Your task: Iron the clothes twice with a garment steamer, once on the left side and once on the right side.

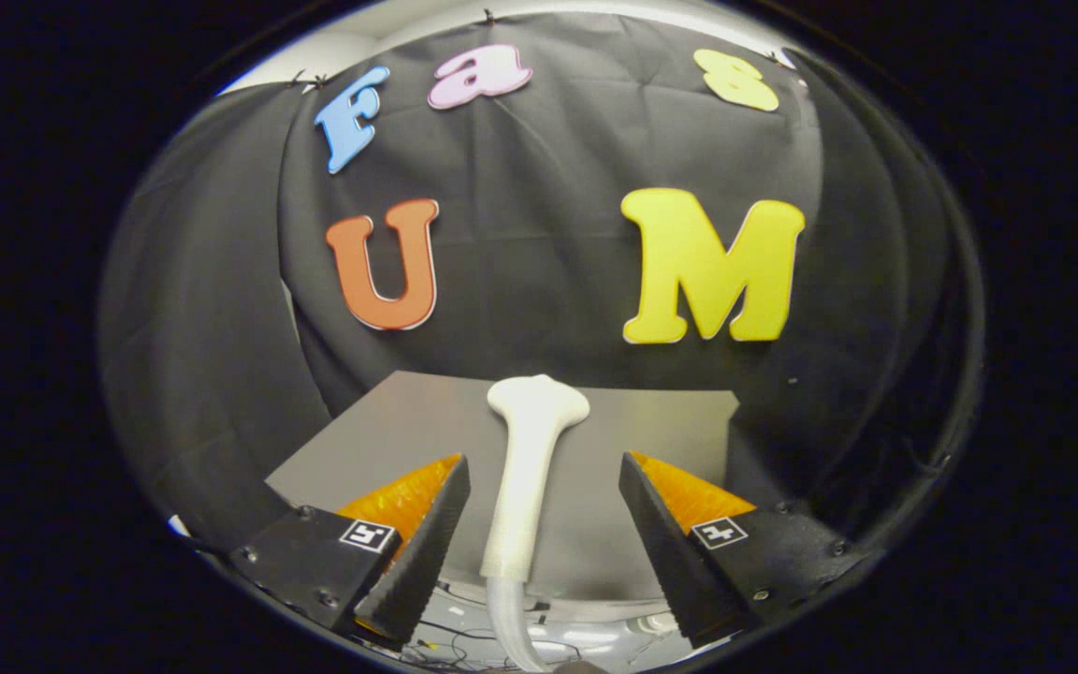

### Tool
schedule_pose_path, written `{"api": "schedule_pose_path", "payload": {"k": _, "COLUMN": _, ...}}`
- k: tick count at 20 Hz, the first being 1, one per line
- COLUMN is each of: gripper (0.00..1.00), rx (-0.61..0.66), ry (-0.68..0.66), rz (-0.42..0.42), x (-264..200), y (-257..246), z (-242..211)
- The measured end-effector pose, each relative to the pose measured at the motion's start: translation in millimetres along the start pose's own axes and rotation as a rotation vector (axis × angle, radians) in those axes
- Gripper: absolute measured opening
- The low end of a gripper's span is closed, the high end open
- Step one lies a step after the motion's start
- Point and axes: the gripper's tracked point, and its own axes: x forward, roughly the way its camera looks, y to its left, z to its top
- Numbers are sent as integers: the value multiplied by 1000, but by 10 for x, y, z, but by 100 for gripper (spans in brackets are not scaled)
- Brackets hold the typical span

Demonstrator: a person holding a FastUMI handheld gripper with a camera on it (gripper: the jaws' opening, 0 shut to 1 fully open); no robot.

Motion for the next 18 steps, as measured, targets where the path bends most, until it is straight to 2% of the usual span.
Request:
{"api": "schedule_pose_path", "payload": {"k": 3, "gripper": 98, "rx": 1, "ry": 78, "rz": -13, "x": 371, "y": 101, "z": -124}}
{"api": "schedule_pose_path", "payload": {"k": 4, "gripper": 93, "rx": -1, "ry": 102, "rz": -30, "x": 453, "y": 102, "z": -147}}
{"api": "schedule_pose_path", "payload": {"k": 9, "gripper": 85, "rx": 28, "ry": 176, "rz": -42, "x": 745, "y": 175, "z": -284}}
{"api": "schedule_pose_path", "payload": {"k": 10, "gripper": 75, "rx": 36, "ry": 192, "rz": -60, "x": 774, "y": 149, "z": -309}}
{"api": "schedule_pose_path", "payload": {"k": 12, "gripper": 62, "rx": 55, "ry": 212, "rz": -68, "x": 817, "y": 134, "z": -360}}
{"api": "schedule_pose_path", "payload": {"k": 13, "gripper": 60, "rx": 50, "ry": 225, "rz": -85, "x": 843, "y": 92, "z": -335}}
{"api": "schedule_pose_path", "payload": {"k": 16, "gripper": 43, "rx": 39, "ry": 234, "rz": -101, "x": 852, "y": 98, "z": -328}}
{"api": "schedule_pose_path", "payload": {"k": 18, "gripper": 41, "rx": 41, "ry": 229, "rz": -64, "x": 840, "y": 126, "z": -336}}
